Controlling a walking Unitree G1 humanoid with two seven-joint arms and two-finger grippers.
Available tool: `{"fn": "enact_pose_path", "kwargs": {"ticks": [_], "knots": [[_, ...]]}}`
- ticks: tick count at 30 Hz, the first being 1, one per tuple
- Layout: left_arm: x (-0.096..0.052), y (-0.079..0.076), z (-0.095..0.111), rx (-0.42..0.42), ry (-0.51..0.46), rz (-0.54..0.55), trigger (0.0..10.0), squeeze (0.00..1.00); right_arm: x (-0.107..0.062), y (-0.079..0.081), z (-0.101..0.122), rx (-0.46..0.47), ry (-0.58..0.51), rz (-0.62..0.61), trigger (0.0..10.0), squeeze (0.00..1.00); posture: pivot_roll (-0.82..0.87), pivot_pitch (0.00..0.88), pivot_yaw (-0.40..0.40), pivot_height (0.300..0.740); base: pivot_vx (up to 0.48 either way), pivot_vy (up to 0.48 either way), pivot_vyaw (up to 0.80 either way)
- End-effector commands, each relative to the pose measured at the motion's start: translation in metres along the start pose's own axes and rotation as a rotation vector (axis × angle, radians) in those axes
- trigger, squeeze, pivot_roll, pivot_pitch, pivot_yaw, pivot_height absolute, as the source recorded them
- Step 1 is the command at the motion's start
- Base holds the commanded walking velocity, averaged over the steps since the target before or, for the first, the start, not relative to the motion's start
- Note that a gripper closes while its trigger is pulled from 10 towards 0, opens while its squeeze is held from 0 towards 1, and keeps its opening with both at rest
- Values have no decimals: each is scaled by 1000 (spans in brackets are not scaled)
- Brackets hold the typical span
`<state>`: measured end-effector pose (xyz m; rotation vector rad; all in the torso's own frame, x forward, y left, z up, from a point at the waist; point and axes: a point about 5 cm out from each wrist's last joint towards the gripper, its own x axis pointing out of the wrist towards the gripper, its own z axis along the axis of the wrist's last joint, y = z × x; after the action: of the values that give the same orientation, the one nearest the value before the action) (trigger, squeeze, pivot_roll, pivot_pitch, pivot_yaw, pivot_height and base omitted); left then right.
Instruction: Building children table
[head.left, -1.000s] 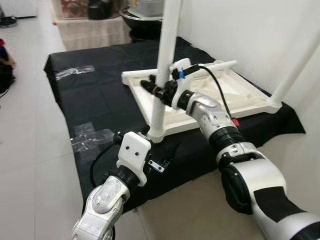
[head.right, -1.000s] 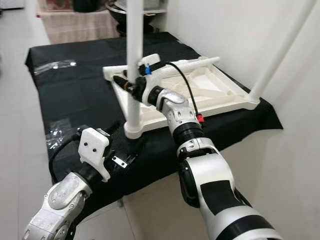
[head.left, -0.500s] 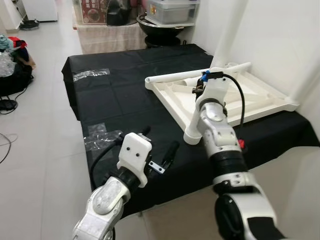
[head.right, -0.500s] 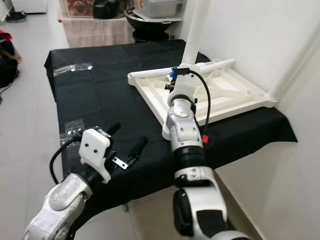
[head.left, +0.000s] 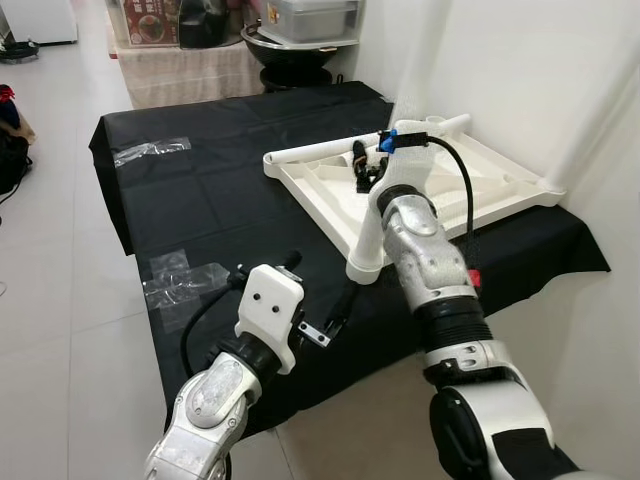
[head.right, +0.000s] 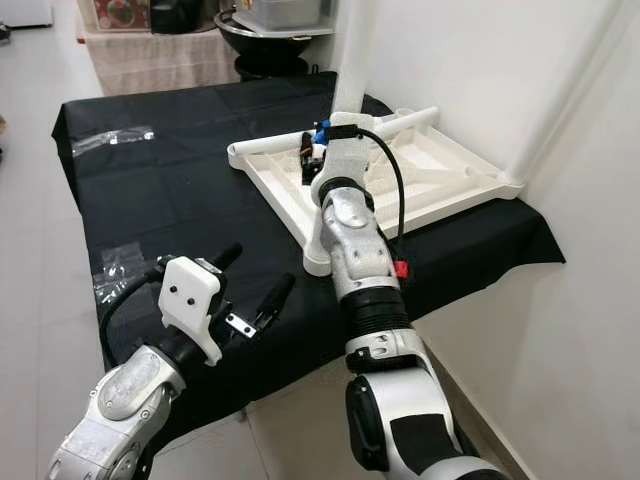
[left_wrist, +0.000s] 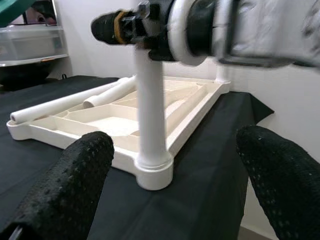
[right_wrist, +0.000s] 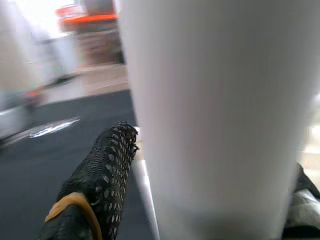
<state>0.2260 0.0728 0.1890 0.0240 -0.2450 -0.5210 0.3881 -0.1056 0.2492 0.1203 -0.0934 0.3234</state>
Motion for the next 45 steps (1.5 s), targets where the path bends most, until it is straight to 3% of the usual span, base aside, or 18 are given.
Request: {"fn": "enact_pose_path", "kwargs": {"ticks": [1,2,3,10,12,23,24,26,29,32,33,34,35,37,38,40,42,45], "knots": [[0,0,-3,7,12,-6,10000,0,-15,12,-5,18,62,443,10000,0,27,25,-93,740,0,0,0],[0,0,-3,7,12,-6,10000,0,-15,12,-5,18,62,443,10000,0,27,25,-93,740,0,0,0],[1,-1,-3,5,10,-8,10000,0,-23,7,-5,-18,52,600,10000,0,28,28,-95,740,0,0,0],[1,-2,-3,0,7,-10,10000,0,-17,3,-11,-10,80,684,10000,0,33,29,-94,740,0,0,0],[-1,0,-2,4,11,-4,10000,0,2,14,-19,-26,125,652,10000,0,51,32,-103,740,0,0,0],[-3,1,-2,5,14,2,10000,0,8,40,-20,21,115,755,10000,0,54,39,-107,740,0,0,0],[-3,0,-1,5,14,3,10000,0,11,43,-19,25,104,745,0,0,55,39,-112,740,0,0,0],[-3,0,-1,6,13,8,10000,0,20,41,-20,0,102,610,0,0,56,40,-114,740,0,0,0],[-3,1,-1,7,12,11,10000,0,22,38,-20,-15,100,555,0,0,56,40,-114,740,0,0,0],[-3,1,-2,6,15,11,10000,0,27,6,-21,-65,114,154,0,0,42,40,-107,740,0,0,0],[-3,1,-2,6,15,11,10000,0,27,6,-21,-65,114,154,0,0,42,40,-107,740,0,0,0],[-2,0,-2,3,13,7,10000,0,23,-21,-21,-55,130,-133,0,0,38,38,-103,740,0,0,0],[-2,0,-2,3,13,7,10000,0,23,-21,-21,-55,130,-133,0,0,38,38,-103,740,0,0,0],[-1,-1,-3,3,12,4,10000,0,17,-35,-22,-43,121,-301,0,0,37,36,-100,740,0,0,0],[-1,-1,-3,3,12,4,10000,0,17,-35,-22,-43,121,-301,0,0,37,36,-100,740,0,0,0],[0,-1,-2,4,8,0,10000,0,6,-45,-16,-52,53,-522,0,0,36,35,-100,740,0,0,0],[0,-1,-2,4,7,-1,10000,0,-1,-44,-11,-53,0,-634,0,0,36,35,-100,740,0,0,0],[0,0,-2,5,8,0,10000,0,-1,-36,-10,-48,-19,-641,0,0,37,35,-99,740,0,0,0]]}}
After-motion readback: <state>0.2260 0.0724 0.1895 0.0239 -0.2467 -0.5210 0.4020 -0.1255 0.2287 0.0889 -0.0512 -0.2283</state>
